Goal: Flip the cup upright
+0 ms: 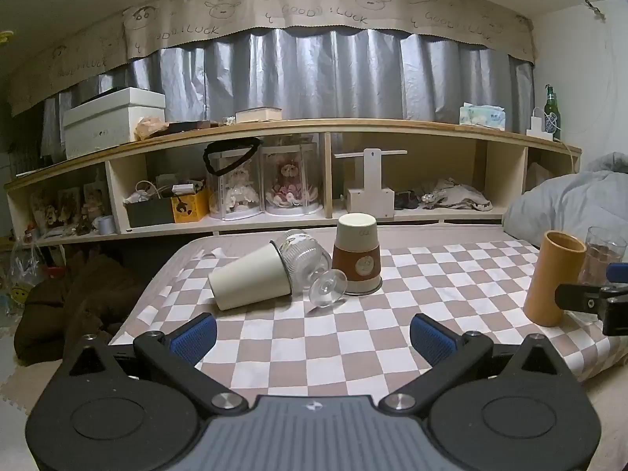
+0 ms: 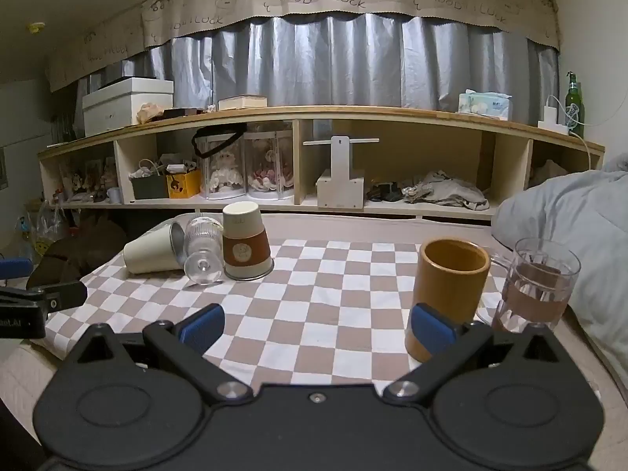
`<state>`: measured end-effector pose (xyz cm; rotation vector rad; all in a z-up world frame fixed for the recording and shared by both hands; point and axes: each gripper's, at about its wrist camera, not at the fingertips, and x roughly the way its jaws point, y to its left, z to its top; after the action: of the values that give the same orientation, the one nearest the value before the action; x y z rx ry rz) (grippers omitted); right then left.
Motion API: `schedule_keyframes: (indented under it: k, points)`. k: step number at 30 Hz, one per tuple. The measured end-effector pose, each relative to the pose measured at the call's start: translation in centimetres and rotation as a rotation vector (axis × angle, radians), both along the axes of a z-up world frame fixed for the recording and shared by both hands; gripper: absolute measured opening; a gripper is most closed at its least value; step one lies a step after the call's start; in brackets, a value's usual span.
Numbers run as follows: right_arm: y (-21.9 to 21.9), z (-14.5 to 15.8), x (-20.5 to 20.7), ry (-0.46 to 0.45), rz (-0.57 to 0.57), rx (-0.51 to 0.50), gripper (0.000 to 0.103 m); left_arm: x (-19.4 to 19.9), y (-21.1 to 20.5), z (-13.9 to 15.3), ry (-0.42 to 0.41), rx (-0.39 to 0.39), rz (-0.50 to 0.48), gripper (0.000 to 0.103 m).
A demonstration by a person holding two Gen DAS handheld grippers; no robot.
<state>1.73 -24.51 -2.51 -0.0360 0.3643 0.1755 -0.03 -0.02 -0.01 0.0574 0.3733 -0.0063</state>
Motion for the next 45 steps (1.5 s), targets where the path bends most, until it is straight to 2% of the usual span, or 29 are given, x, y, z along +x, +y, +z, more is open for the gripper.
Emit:
schedule_keyframes:
  k: [45]
  points:
    - [-0.13, -0.06, -0.21, -0.012, -0.002, 0.015, 0.103, 0.00, 0.00, 0.00, -0.001, -0.003, -0.001, 0.103]
